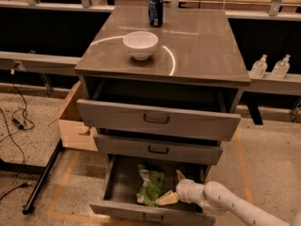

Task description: Place green rice chip bag into bottom drawer

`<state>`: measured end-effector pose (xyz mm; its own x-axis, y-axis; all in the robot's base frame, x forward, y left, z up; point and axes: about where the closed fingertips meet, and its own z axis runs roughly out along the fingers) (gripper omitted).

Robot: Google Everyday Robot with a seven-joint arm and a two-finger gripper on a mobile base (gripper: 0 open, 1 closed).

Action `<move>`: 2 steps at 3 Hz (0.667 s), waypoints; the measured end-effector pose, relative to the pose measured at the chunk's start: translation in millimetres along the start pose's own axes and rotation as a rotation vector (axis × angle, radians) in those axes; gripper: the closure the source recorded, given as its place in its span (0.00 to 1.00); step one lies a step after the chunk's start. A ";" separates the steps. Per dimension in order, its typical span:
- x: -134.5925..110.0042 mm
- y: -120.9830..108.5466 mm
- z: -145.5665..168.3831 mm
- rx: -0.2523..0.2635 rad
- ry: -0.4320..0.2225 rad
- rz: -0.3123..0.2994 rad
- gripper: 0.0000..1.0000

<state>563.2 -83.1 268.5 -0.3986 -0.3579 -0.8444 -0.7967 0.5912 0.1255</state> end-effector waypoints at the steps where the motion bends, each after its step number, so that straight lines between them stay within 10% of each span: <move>1: 6.7 -7.8 -37.0 0.075 0.061 0.016 0.00; 2: 5.0 -5.5 -37.3 0.079 0.066 0.010 0.00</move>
Offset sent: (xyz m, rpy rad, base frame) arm -0.0122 -0.0308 0.0115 -0.0643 0.0192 -0.0575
